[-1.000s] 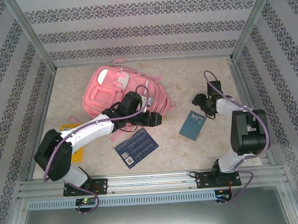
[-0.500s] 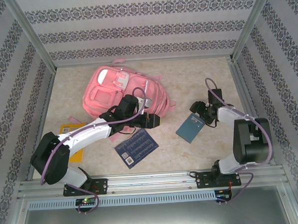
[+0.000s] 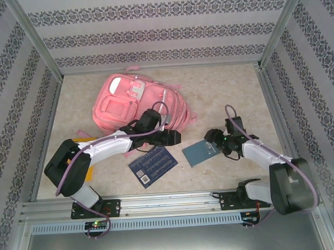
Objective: Pack the student bag
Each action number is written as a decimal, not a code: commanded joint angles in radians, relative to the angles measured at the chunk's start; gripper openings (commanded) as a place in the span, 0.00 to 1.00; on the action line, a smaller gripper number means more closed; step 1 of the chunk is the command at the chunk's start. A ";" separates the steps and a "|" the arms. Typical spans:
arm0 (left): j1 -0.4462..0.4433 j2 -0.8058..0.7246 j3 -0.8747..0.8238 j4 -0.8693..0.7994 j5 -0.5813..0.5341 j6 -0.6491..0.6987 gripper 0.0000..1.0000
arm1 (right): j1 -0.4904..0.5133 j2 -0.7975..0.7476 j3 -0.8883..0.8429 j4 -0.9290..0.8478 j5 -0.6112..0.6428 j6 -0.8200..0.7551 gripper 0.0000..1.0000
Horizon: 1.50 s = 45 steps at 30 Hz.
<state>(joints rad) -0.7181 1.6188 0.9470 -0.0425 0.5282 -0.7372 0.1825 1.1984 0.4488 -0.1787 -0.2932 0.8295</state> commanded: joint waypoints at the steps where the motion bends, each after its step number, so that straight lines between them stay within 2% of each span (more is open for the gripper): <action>1: -0.043 0.042 0.058 -0.101 -0.058 -0.050 0.57 | 0.069 -0.075 -0.044 -0.068 0.040 0.060 0.72; 8: -0.069 0.123 0.079 -0.119 -0.088 -0.113 0.58 | 0.165 -0.149 -0.062 -0.129 0.067 0.071 0.68; 16: -0.081 0.186 0.127 -0.252 -0.169 -0.114 0.60 | 0.169 -0.200 -0.072 -0.154 0.091 0.043 0.67; 21: -0.069 0.142 0.068 -0.298 -0.204 -0.091 0.60 | 0.169 -0.204 -0.053 -0.177 0.106 0.017 0.67; 26: -0.011 0.082 -0.018 -0.350 -0.244 -0.054 0.60 | 0.169 -0.210 -0.045 -0.185 0.110 -0.002 0.68; 30: 0.065 -0.004 -0.056 -0.405 -0.332 -0.006 0.60 | 0.169 -0.211 -0.038 -0.191 0.107 -0.023 0.68; 33: 0.067 -0.058 -0.005 -0.461 -0.388 0.043 0.60 | 0.169 -0.211 -0.027 -0.200 0.098 -0.045 0.68; 38: 0.019 -0.045 0.073 -0.413 -0.289 0.029 0.60 | 0.172 -0.191 -0.005 -0.190 0.005 -0.080 0.61; 45: -0.067 0.122 0.080 -0.234 -0.118 -0.074 0.59 | 0.187 -0.167 -0.018 -0.171 -0.046 -0.068 0.54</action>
<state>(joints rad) -0.7677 1.6810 1.0309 -0.3454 0.3302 -0.7612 0.3546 1.0275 0.4259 -0.3561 -0.3054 0.7742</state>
